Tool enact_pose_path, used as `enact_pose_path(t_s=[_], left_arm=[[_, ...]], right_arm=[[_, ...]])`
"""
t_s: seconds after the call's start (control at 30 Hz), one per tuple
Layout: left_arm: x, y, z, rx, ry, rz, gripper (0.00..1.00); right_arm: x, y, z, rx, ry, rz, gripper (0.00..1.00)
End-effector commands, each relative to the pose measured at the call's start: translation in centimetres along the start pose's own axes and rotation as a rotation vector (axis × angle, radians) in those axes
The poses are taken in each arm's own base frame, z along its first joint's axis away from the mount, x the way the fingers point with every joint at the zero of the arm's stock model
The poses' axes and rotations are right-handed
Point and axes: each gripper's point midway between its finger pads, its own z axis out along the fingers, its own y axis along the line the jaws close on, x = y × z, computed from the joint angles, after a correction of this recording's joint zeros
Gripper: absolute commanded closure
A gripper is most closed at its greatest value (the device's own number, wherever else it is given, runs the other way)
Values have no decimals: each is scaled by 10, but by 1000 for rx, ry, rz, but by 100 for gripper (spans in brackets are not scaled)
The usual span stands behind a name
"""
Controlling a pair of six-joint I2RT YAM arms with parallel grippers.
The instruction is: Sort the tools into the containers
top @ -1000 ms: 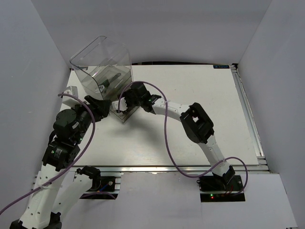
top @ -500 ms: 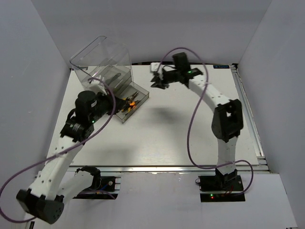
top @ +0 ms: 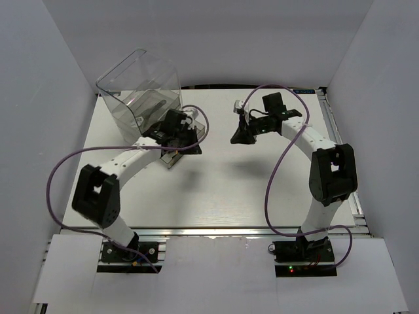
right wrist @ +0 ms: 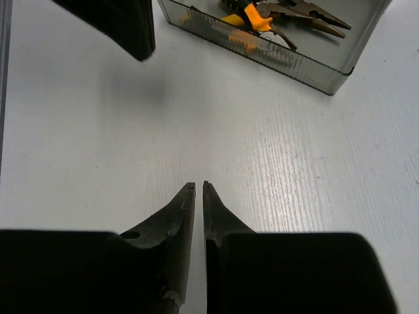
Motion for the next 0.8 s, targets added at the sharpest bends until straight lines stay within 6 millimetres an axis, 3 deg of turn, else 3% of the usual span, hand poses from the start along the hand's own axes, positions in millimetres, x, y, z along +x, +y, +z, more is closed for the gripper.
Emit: enact_pose_path(t_s=[0.0, 0.3, 0.77], left_arm=[[-1, 18, 17, -103, 27, 89, 91], [0, 44, 62, -181, 102, 179, 90], [-9, 106, 77, -442, 101, 229, 83]], right_arm=[[-29, 1, -16, 25, -68, -44, 84], [-29, -4, -17, 38, -74, -25, 84], [-30, -4, -17, 41, -81, -9, 84]])
